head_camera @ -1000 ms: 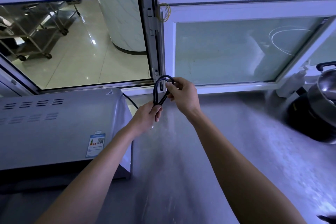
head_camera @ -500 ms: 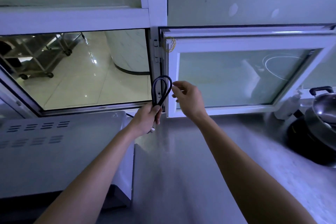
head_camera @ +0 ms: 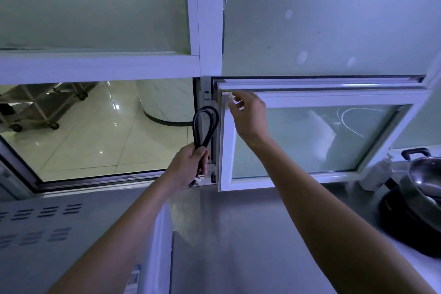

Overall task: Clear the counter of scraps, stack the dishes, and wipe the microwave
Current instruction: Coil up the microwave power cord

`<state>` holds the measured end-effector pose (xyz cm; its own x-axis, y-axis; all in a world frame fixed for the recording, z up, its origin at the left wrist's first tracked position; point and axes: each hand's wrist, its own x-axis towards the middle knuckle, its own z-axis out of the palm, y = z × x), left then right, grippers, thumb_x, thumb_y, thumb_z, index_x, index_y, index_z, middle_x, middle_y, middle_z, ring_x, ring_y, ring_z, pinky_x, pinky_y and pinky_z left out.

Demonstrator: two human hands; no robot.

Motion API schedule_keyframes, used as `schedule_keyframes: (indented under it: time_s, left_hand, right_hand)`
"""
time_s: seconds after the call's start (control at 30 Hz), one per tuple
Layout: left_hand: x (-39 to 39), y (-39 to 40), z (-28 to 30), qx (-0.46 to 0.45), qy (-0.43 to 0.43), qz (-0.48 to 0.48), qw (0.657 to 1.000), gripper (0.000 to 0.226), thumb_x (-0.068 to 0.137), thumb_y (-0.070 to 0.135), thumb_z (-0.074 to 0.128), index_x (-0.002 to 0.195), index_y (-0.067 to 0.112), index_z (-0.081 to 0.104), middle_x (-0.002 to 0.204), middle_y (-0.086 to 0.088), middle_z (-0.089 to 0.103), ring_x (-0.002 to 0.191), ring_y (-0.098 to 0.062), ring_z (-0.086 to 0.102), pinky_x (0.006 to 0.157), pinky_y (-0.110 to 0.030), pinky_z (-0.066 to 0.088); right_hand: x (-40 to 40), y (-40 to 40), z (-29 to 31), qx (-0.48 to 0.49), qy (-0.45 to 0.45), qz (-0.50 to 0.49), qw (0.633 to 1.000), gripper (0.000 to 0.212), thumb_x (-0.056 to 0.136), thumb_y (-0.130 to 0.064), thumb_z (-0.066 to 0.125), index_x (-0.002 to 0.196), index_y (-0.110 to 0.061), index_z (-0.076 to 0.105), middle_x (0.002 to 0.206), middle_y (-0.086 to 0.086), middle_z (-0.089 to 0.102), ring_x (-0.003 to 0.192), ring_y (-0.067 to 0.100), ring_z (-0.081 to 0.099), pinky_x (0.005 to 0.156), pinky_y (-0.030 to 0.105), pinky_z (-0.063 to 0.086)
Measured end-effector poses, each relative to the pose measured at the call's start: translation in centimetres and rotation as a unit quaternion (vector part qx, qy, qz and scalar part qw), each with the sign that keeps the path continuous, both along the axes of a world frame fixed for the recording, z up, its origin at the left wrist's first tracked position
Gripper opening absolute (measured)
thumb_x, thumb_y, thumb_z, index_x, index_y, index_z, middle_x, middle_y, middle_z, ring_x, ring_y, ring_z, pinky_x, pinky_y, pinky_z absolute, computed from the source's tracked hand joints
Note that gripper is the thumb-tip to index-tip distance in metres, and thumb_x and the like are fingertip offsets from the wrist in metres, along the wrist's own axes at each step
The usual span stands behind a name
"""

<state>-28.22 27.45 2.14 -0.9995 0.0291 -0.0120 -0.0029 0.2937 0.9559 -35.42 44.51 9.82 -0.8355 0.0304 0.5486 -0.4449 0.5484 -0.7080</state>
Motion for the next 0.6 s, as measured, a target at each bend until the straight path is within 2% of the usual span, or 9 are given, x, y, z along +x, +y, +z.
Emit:
schedule_keyframes:
  time_s: [0.1,0.17,0.2,0.23,0.27,0.33,0.4,0.5,0.6]
  left_hand:
    - [-0.9,-0.5,0.4,0.003,0.005,-0.003,1.000,0.033,0.106,0.023,0.036,0.082,0.007,0.051,0.061,-0.010,0.059,0.051,-0.016,0.052,0.048,-0.031,0.042]
    - [-1.3,-0.7,0.5,0.004,0.017,-0.009,1.000,0.033,0.106,0.020,0.035,0.083,0.002,0.051,0.063,-0.010,0.058,0.055,-0.019,0.054,0.057,-0.032,0.044]
    - [-1.5,-0.8,0.5,0.005,0.023,-0.011,1.000,0.034,0.106,0.019,0.035,0.084,-0.001,0.051,0.063,-0.011,0.058,0.057,-0.020,0.055,0.061,-0.033,0.044]
    - [-1.7,-0.9,0.5,0.006,0.027,-0.011,1.000,0.034,0.106,0.018,0.035,0.086,-0.004,0.051,0.064,-0.011,0.058,0.057,-0.020,0.056,0.063,-0.034,0.044]
    - [-1.9,-0.9,0.4,0.008,0.029,-0.011,1.000,0.034,0.106,0.017,0.035,0.087,-0.007,0.050,0.065,-0.012,0.058,0.057,-0.019,0.056,0.064,-0.034,0.044]
    - [-2.2,-1.0,0.2,0.011,0.031,-0.009,0.999,0.034,0.106,0.017,0.036,0.088,-0.008,0.049,0.064,-0.012,0.059,0.056,-0.018,0.056,0.064,-0.035,0.043]
    - [-2.4,-1.2,0.0,0.010,0.032,-0.010,0.999,0.034,0.106,0.019,0.036,0.088,-0.007,0.049,0.064,-0.011,0.059,0.057,-0.018,0.056,0.065,-0.036,0.042]
    - [-2.3,-1.2,-0.3,0.004,0.030,-0.011,0.999,0.035,0.106,0.021,0.036,0.088,-0.004,0.051,0.064,-0.010,0.061,0.059,-0.020,0.056,0.065,-0.036,0.042]
    - [-2.0,-1.0,-0.6,0.010,0.028,-0.010,1.000,0.034,0.106,0.021,0.036,0.086,-0.001,0.052,0.063,-0.008,0.061,0.061,-0.021,0.056,0.065,-0.036,0.043]
  right_hand:
    - [-1.6,-0.6,0.5,0.023,-0.016,-0.014,1.000,0.024,0.095,-0.014,0.058,0.117,-0.008,0.068,0.104,0.004,0.056,0.087,0.020,0.056,0.075,0.026,0.042]
    - [-2.4,-0.9,0.7,0.035,-0.031,-0.026,0.999,0.010,0.092,-0.010,0.057,0.089,-0.010,0.067,0.099,0.006,0.051,0.082,0.024,0.051,0.069,0.030,0.039]
    - [-2.6,-1.1,0.9,0.039,-0.035,-0.037,0.998,0.019,0.091,-0.009,0.057,0.072,-0.014,0.058,0.095,0.007,0.048,0.079,0.025,0.047,0.065,0.031,0.035]
    - [-3.0,-1.2,0.9,0.045,-0.034,-0.044,0.997,0.029,0.091,-0.009,0.057,0.064,-0.014,0.050,0.093,0.008,0.047,0.077,0.025,0.045,0.063,0.031,0.031]
    - [-3.2,-1.3,1.0,0.051,-0.035,-0.050,0.997,0.032,0.092,-0.009,0.057,0.061,-0.011,0.049,0.091,0.010,0.048,0.077,0.024,0.044,0.064,0.031,0.030]
    - [-3.6,-1.4,1.0,0.061,-0.032,-0.056,0.996,0.028,0.094,-0.011,0.059,0.067,-0.003,0.063,0.089,0.012,0.054,0.081,0.023,0.047,0.066,0.033,0.035]
    - [-3.9,-1.2,1.0,0.053,-0.025,-0.054,0.997,0.020,0.092,-0.010,0.061,0.078,-0.003,0.072,0.090,0.013,0.057,0.083,0.022,0.051,0.070,0.034,0.042]
    - [-4.0,-1.0,1.1,0.055,-0.009,-0.042,0.998,0.016,0.092,-0.010,0.061,0.085,-0.006,0.075,0.093,0.010,0.058,0.083,0.023,0.054,0.072,0.033,0.044]
    - [-3.3,-1.0,1.0,0.026,-0.006,-0.020,0.999,0.016,0.094,-0.015,0.060,0.088,-0.009,0.073,0.093,0.004,0.058,0.082,0.019,0.055,0.069,0.027,0.040]
